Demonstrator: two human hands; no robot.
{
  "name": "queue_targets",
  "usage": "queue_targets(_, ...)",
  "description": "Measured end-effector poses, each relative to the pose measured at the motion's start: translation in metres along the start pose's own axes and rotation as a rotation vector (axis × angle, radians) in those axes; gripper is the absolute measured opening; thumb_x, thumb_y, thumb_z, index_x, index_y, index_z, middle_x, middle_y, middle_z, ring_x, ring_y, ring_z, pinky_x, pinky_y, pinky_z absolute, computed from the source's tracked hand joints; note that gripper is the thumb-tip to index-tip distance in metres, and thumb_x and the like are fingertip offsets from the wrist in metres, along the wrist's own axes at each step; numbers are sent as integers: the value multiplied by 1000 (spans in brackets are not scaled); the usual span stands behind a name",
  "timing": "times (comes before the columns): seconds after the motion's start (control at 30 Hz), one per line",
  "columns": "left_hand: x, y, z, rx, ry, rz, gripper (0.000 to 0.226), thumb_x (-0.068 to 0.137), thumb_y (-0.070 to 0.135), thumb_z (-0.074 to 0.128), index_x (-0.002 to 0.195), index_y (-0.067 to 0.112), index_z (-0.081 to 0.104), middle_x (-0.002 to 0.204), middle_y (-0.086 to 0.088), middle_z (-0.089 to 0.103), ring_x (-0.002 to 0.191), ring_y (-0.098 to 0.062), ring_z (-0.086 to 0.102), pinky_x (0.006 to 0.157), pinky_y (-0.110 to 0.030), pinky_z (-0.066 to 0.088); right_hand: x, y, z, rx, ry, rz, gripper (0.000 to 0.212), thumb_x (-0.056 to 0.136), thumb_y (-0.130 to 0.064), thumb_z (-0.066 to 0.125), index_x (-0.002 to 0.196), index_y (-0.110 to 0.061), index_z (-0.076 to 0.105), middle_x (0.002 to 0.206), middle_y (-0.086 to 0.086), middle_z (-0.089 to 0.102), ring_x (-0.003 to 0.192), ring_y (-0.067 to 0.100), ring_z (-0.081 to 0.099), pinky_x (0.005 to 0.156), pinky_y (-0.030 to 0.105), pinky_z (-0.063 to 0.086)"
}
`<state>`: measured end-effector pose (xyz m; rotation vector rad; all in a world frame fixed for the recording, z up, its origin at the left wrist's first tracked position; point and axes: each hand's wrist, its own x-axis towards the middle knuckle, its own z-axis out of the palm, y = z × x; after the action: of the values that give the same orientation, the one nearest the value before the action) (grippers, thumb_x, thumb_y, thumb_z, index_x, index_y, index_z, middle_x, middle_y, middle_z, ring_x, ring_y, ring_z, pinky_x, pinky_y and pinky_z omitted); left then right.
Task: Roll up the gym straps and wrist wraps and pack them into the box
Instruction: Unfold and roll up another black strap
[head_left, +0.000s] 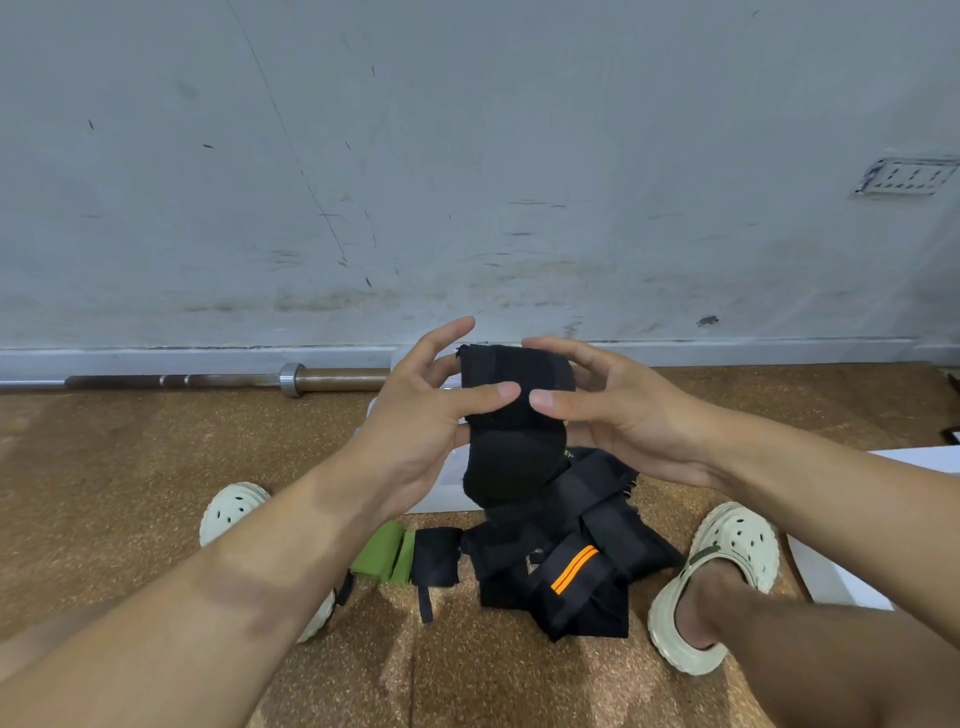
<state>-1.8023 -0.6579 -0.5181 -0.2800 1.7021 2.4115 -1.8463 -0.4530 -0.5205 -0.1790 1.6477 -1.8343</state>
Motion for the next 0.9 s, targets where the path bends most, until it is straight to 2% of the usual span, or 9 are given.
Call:
queue_targets(0.07,-1,-1,1,25,-11,18,73,80,-6,77,139,30,56,127,-8,67,105,-20,74,88,-44,61,-1,1,1,-7,-9,12,70,76,-18,85,141,-21,58,139,10,64,122,27,68,105,50,53)
queue_targets(0.2,-1,-1,2,10,-31,-5,78,78,-9,77,142,30,54,133,-6,64,107,-21,73,88,-45,62,-3,3,4,-108,62,-41,63,75,-19,81,135,-18,62,129,4,71,115,26,72,99,51,57)
queue_targets(0.3,-1,-2,1,23,-29,-31,81,77,-12,77,143,28,52,132,-7,64,106,-22,74,86,-45,62,-3,3,4,-141,93,-96,56,82,-9,79,133,-18,61,128,2,71,111,22,73,83,40,62)
queue_targets(0.4,-2,-4,3,17,-22,-51,79,75,-11,78,141,25,53,126,-6,68,102,-22,75,82,-46,63,-3,3,4,-172,109,-158,55,86,3,77,133,-19,60,128,-2,71,106,19,74,69,25,59)
queue_targets(0.5,-2,-2,5,-26,-3,-67,77,67,7,84,137,23,57,119,-9,71,103,-24,74,80,-47,63,-1,5,4,-223,119,-205,60,82,8,79,130,-24,62,130,-4,69,112,20,72,83,30,60)
queue_targets(0.6,-1,-1,3,11,24,-35,71,73,4,84,135,26,59,119,-8,71,105,-24,74,84,-51,62,0,4,3,-235,90,-188,65,80,7,80,133,-25,62,136,-2,66,119,19,69,98,39,57)
queue_targets(0.67,0,-1,2,51,30,9,72,76,-2,82,136,29,58,120,-5,71,105,-22,73,82,-46,63,1,3,4,-128,57,-136,63,81,-1,80,137,-24,61,137,3,65,120,21,68,101,40,56)
queue_targets(0.77,1,-4,1,109,14,89,76,77,-10,79,139,28,56,122,3,70,110,-19,70,78,-34,63,3,2,5,51,32,-29,60,82,-23,77,140,-23,60,135,11,67,118,26,68,106,45,52)
queue_targets(0.9,0,-10,0,222,-30,162,84,79,-13,77,144,33,50,131,11,66,119,-14,66,93,-35,59,4,7,5,65,-17,33,53,92,-36,73,141,-19,60,138,12,66,128,34,62,110,47,49)
